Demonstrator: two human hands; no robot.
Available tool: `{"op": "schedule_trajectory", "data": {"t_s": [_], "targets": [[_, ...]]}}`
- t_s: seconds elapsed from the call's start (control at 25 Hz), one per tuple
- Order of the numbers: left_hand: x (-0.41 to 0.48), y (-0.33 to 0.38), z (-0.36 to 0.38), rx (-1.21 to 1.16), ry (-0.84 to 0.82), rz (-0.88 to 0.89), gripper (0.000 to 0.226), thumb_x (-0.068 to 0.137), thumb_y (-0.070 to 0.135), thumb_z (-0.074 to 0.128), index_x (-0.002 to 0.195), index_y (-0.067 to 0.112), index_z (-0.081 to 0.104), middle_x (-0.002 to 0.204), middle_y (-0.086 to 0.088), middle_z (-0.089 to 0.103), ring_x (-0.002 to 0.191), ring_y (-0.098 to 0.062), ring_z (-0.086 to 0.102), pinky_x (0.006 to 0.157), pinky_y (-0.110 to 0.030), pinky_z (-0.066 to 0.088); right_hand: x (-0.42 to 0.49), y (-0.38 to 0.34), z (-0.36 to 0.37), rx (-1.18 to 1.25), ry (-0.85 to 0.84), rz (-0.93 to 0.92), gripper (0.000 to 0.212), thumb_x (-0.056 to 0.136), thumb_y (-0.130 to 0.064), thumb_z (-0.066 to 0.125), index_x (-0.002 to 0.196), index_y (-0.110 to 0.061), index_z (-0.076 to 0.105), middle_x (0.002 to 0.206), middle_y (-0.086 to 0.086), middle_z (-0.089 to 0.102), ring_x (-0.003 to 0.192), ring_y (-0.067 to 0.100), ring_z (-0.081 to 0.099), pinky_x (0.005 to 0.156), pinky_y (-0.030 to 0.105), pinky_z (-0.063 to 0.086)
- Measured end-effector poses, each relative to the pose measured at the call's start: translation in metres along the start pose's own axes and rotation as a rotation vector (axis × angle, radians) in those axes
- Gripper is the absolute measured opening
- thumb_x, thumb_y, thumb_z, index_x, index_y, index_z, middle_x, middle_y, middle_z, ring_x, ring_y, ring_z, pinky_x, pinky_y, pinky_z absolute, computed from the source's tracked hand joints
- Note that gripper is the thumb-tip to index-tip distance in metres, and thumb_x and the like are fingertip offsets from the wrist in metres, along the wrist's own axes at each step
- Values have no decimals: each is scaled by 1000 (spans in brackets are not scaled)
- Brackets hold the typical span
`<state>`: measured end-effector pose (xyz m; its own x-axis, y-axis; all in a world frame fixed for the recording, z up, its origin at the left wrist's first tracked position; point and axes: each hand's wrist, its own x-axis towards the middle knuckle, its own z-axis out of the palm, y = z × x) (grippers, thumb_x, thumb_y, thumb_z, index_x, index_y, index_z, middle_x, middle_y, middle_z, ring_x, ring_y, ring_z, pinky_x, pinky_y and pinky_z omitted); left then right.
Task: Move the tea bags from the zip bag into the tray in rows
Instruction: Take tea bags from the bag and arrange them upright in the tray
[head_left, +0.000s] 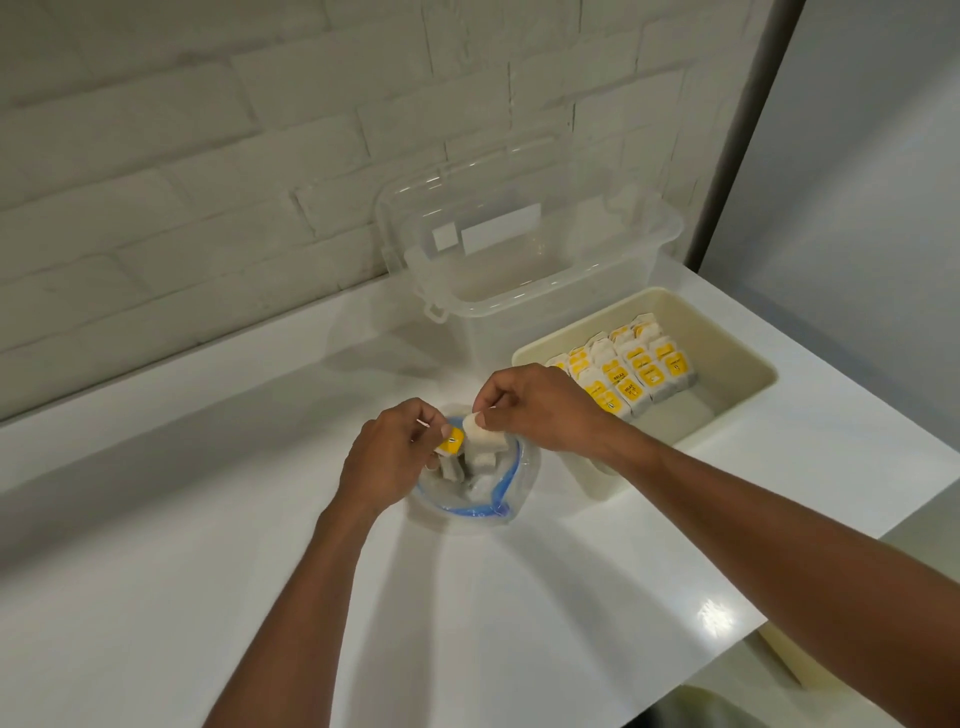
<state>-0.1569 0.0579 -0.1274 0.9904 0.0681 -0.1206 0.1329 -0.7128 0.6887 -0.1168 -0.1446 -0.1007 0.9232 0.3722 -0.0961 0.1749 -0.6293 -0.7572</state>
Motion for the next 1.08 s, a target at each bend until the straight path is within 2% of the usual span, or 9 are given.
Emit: {"op": "schedule_trajectory", "data": {"t_s": [0.08, 0.16, 0.24, 0.36, 0.48, 0.64, 0.8, 0.92, 1.08], "targets": [[0, 0, -2, -33, 7, 24, 12, 94, 30, 64, 83, 30, 70, 73, 9, 71, 68, -11, 69, 71, -42, 59, -1, -1, -2, -25, 11, -21, 7, 81, -34, 74, 85, -28, 74, 61, -14, 60, 63, 3, 58, 62, 21, 45], [-2, 1, -4, -112, 8, 26, 10, 93, 27, 67, 86, 29, 74, 76, 8, 72, 71, -11, 68, 68, -37, 57, -1, -1, -4, -24, -3, -15, 6, 81, -33, 74, 83, -28, 73, 58, -12, 61, 57, 1, 56, 55, 16, 39], [-3, 4, -5, -168, -20, 28, 9, 91, 24, 70, 88, 29, 76, 79, 10, 73, 71, -9, 67, 67, -29, 52, -2, 0, -6, 64, -38, 0, 7, 79, -30, 75, 81, -24, 73, 64, -7, 69, 56, 1, 60, 55, 15, 42], [4, 9, -7, -105, 10, 28, 3, 85, 34, 74, 84, 34, 76, 80, 15, 73, 77, -7, 68, 75, -35, 56, -2, 0, -4, 15, -76, -33, 17, 72, -39, 82, 74, -25, 71, 65, -9, 69, 55, -3, 58, 55, 14, 43], [10, 16, -14, -47, 13, -3, 8, 79, 41, 77, 78, 34, 76, 77, 20, 73, 80, -6, 69, 81, -40, 57, 4, -2, -7, -141, -103, -106, 11, 73, -24, 77, 78, -31, 70, 69, -12, 66, 62, 0, 58, 60, 18, 42], [16, 28, -20, 101, -78, 1, 17, 81, 44, 77, 79, 27, 76, 76, 17, 70, 82, -8, 67, 81, -37, 56, 15, -8, -14, -272, -152, -119, 33, 72, -20, 77, 97, -34, 62, 75, -13, 67, 77, 8, 62, 71, 27, 48], [18, 36, -16, 293, -138, -9, 17, 90, 49, 64, 81, 35, 64, 87, 18, 63, 90, -13, 62, 76, -33, 50, 27, -14, -27, -455, -233, -139, 23, 69, -24, 81, 84, -34, 67, 72, -18, 66, 76, 5, 63, 73, 25, 48], [18, 42, -13, 238, -76, 3, 12, 87, 42, 68, 83, 31, 67, 84, 13, 69, 81, -11, 65, 70, -28, 49, 26, -18, -34, -416, -290, -166, 21, 73, -14, 74, 82, -34, 71, 61, -21, 61, 63, -2, 57, 68, 19, 44], [15, 39, -10, 13, -116, -24, 5, 83, 20, 70, 84, 22, 74, 70, 1, 75, 62, -9, 70, 57, -14, 46, 17, -11, -33, -327, -281, -173, 30, 74, -8, 66, 92, -30, 76, 61, -19, 58, 61, 1, 54, 73, 28, 50]]}}
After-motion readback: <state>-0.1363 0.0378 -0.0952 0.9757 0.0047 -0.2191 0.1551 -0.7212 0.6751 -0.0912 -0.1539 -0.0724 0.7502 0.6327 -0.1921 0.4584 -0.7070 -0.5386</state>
